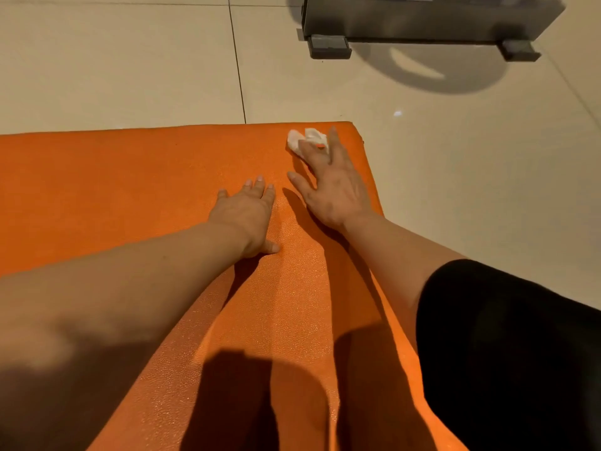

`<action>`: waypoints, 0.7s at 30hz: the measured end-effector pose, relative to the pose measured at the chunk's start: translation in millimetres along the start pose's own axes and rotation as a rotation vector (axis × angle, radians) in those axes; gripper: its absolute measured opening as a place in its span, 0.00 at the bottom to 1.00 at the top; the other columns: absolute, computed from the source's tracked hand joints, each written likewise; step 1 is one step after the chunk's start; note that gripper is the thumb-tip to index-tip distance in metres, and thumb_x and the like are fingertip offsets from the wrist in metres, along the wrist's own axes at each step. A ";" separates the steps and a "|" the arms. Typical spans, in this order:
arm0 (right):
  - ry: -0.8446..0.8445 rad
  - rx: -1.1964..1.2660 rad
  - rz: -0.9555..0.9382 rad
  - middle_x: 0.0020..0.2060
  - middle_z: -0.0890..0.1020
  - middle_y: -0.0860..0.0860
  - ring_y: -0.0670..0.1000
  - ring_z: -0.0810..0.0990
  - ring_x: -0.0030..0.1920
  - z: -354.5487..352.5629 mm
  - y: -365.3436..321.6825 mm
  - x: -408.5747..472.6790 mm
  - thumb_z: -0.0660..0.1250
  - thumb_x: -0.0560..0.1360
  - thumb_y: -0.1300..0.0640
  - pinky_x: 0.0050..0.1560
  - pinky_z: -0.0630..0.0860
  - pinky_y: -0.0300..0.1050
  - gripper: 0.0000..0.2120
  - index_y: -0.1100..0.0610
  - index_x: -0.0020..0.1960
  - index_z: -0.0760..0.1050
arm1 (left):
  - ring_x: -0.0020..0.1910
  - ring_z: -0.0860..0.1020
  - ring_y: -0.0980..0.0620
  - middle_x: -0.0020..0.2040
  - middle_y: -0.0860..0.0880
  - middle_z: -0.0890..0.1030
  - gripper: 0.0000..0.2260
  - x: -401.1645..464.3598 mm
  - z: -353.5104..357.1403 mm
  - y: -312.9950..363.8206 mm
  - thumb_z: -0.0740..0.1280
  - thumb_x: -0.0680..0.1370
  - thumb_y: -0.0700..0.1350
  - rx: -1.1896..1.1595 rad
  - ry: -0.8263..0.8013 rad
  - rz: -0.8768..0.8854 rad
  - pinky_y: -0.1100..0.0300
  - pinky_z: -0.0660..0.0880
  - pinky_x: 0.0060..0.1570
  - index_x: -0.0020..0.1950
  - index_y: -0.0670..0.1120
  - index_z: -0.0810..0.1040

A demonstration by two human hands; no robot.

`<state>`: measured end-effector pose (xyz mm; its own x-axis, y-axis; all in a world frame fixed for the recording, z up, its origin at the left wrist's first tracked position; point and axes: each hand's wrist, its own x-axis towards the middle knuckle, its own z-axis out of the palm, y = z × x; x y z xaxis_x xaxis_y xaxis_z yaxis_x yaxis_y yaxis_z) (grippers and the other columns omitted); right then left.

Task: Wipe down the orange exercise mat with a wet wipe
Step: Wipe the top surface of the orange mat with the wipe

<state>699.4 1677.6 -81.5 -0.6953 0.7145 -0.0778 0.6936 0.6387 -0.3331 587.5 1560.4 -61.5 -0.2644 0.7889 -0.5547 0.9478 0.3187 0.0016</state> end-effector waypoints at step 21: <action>-0.063 -0.119 0.070 0.78 0.53 0.54 0.54 0.50 0.78 1.3 37.5 -7.2 0.46 0.83 0.42 0.77 0.48 0.49 0.29 0.57 0.79 0.51 | 0.78 0.46 0.44 0.79 0.44 0.39 0.50 1.7 -5.6 0.0 0.66 0.73 0.64 0.123 -0.055 0.009 0.39 0.47 0.73 0.78 0.43 0.38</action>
<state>730.2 1696.1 -94.6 -0.6521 0.7416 -0.1571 0.7558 0.6199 -0.2109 586.1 1564.6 -57.8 -0.2486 0.7605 -0.5999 0.9658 0.2419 -0.0936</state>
